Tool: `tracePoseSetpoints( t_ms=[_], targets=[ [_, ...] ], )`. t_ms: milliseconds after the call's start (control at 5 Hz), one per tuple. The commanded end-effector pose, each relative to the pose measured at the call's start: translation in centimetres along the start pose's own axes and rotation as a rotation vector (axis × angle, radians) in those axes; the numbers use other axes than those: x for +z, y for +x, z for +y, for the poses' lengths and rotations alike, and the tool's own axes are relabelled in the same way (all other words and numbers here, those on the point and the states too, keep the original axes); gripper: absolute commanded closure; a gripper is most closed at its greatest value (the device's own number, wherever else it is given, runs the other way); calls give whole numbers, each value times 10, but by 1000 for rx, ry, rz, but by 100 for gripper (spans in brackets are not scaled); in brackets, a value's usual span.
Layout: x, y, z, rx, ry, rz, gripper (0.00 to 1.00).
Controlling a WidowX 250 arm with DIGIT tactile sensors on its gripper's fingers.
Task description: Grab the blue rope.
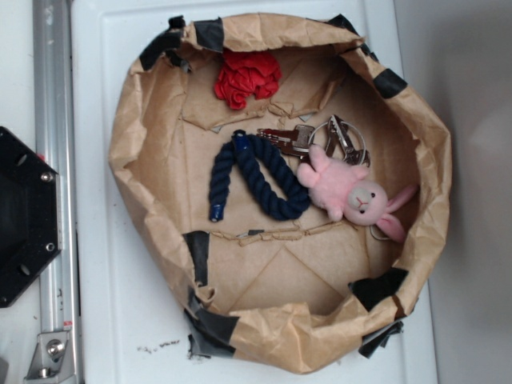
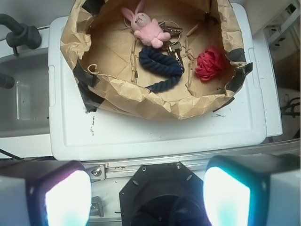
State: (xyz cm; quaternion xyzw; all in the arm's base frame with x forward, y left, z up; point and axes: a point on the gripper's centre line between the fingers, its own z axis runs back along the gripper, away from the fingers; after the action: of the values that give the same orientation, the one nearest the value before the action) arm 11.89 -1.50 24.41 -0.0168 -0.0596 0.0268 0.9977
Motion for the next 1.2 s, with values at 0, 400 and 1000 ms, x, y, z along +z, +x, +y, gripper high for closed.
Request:
tracePoseSetpoints(
  t_ms=[0,400,1000],
  targets=[
    [0,0,0,0,0,0,0],
    [-98,92,43,-168,121,-114,0],
    [-246,96,19,-311,50,183,0]
  ],
)
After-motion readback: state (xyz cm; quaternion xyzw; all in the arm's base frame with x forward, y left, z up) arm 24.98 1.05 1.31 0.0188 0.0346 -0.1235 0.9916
